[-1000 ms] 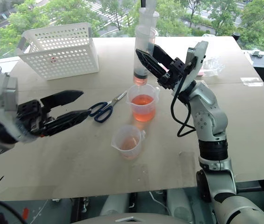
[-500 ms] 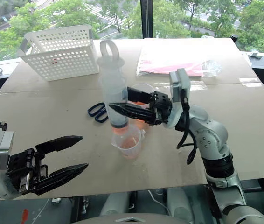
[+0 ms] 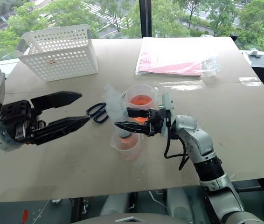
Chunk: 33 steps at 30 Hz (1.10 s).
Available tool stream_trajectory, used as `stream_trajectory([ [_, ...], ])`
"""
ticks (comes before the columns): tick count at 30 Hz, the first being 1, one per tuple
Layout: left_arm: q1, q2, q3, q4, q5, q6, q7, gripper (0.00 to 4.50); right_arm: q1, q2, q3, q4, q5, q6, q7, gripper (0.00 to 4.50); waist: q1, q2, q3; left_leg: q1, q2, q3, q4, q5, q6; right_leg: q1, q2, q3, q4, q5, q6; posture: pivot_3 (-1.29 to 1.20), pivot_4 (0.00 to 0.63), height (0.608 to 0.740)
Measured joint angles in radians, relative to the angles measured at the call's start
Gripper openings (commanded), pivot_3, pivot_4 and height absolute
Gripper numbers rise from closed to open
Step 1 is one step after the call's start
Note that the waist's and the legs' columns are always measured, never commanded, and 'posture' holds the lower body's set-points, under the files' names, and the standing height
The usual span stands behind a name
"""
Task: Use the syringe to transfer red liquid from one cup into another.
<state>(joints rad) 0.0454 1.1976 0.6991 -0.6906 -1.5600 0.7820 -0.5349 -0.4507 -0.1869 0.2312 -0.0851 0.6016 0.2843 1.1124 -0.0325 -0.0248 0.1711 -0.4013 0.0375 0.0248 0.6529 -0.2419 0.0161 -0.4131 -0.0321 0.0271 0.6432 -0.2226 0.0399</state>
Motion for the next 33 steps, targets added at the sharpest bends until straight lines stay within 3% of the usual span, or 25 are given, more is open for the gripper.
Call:
stream_trajectory([
  [4,-0.256,0.039,-0.215,0.077,0.044,-0.006,0.060,3.89,-0.004,0.012,0.016,0.012,-0.035,-0.034,0.016,1.34,0.007,0.000,0.000,0.000,0.000,0.000,-0.002,0.000,0.000,0.000,0.002,0.000,0.000,0.001,0.001,0.00,0.150,0.740],
  [8,-0.363,0.032,-0.323,0.115,0.089,0.002,0.062,3.89,-0.002,0.020,0.026,0.012,-0.051,-0.051,0.017,1.34,0.006,0.000,0.000,0.000,0.000,0.000,-0.002,0.000,0.000,0.000,0.002,0.000,0.000,0.001,0.002,0.00,0.150,0.740],
  [11,-0.404,0.022,-0.376,0.126,0.158,0.013,0.051,3.04,0.000,0.021,0.026,0.012,-0.055,-0.058,0.017,1.34,0.007,0.000,0.000,0.000,0.000,0.000,-0.002,0.000,-0.001,0.000,0.002,0.000,0.000,0.001,0.002,0.00,0.150,0.740],
  [14,-0.463,-0.014,-0.436,0.125,0.210,0.018,0.028,1.61,0.002,0.020,0.023,0.015,-0.066,-0.058,0.014,1.34,0.014,0.000,0.000,0.000,0.000,0.003,-0.002,0.000,-0.001,0.000,0.002,0.000,0.000,0.001,0.002,0.00,0.150,0.740],
  [15,-0.478,-0.023,-0.450,0.121,0.229,0.018,0.020,0.94,0.003,0.020,0.021,0.018,-0.066,-0.058,0.013,1.34,0.016,-0.001,0.001,0.000,0.000,0.005,-0.002,0.000,-0.001,0.000,0.002,0.000,0.000,0.001,0.002,0.00,0.150,0.740],
  [18,-0.516,-0.068,-0.483,0.112,0.257,0.018,0.002,0.00,0.003,0.023,0.015,0.022,-0.068,-0.061,0.013,1.33,0.020,-0.001,0.000,0.000,0.000,0.006,-0.002,0.000,-0.001,0.000,0.002,0.000,0.000,0.001,0.002,0.00,0.150,0.740],
  [33,-0.434,-0.146,-0.449,0.047,0.302,0.017,-0.013,0.00,0.003,0.013,-0.005,-0.019,-0.038,0.021,0.010,1.33,0.019,-0.001,0.000,0.000,0.000,0.007,-0.001,0.000,-0.001,0.000,0.002,0.001,0.000,0.001,0.002,0.00,0.150,0.740],
])
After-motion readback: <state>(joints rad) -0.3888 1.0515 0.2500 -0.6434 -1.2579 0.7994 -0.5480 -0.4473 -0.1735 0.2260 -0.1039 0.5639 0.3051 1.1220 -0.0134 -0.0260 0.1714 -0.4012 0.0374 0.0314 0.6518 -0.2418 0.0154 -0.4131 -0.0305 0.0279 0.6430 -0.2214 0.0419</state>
